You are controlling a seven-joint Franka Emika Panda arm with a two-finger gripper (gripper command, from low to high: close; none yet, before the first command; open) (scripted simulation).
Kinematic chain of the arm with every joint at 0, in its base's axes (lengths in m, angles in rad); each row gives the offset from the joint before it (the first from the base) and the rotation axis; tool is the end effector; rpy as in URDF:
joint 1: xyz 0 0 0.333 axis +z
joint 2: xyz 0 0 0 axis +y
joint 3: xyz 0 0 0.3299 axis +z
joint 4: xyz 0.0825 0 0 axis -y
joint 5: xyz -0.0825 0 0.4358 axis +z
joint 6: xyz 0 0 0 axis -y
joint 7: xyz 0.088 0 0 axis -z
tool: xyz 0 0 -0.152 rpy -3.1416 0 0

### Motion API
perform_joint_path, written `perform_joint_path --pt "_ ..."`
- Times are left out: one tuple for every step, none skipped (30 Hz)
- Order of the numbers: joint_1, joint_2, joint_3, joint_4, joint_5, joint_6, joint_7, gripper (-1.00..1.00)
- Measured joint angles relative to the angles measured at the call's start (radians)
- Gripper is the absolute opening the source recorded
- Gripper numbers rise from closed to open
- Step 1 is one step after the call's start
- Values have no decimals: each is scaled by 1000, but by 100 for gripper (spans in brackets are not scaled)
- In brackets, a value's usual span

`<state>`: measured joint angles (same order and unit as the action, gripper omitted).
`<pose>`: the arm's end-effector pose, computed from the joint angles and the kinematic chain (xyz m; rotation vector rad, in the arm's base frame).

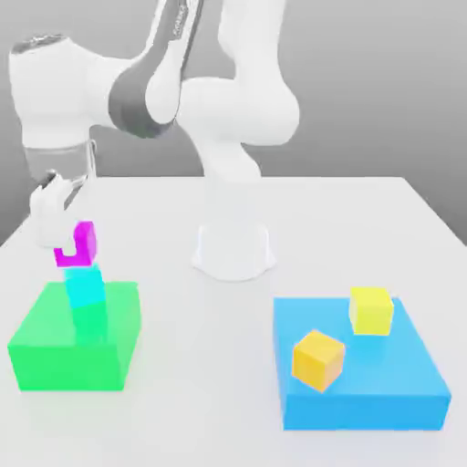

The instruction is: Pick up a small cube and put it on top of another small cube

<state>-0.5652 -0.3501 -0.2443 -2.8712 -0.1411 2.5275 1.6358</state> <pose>0.2667 -0.2605 0.2099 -1.2600 2.8753 -0.0011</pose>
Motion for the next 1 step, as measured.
perform_joint_path --pt "0 0 0 0 0 0 0 100"
